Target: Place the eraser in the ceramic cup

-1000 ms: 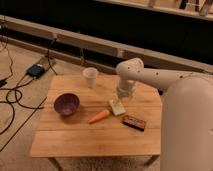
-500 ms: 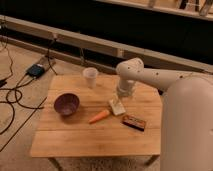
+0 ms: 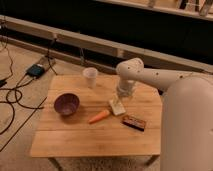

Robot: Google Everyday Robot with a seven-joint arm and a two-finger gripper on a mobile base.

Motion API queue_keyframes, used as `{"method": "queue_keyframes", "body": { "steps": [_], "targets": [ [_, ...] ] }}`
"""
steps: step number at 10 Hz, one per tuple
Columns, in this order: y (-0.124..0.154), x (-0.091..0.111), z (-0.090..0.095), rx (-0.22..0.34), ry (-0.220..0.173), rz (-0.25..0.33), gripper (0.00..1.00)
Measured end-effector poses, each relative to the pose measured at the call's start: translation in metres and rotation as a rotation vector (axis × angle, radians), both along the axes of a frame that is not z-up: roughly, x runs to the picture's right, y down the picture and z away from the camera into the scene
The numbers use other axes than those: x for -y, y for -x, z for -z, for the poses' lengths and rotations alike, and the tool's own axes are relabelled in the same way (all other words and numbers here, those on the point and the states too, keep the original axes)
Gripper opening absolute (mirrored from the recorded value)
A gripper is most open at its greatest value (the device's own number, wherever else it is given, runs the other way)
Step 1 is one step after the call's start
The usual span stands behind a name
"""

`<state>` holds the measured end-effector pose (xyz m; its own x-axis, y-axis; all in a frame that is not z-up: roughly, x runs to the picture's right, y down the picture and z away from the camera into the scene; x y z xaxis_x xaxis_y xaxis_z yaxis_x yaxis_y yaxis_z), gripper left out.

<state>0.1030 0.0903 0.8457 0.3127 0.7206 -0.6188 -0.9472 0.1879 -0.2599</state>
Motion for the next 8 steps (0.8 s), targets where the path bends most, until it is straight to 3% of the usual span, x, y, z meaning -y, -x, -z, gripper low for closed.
{"method": "queue_keyframes", "body": {
  "steps": [8],
  "targets": [
    [-0.0010, -0.0039, 0.0021, 0.006, 0.006, 0.018, 0.65]
  ]
}}
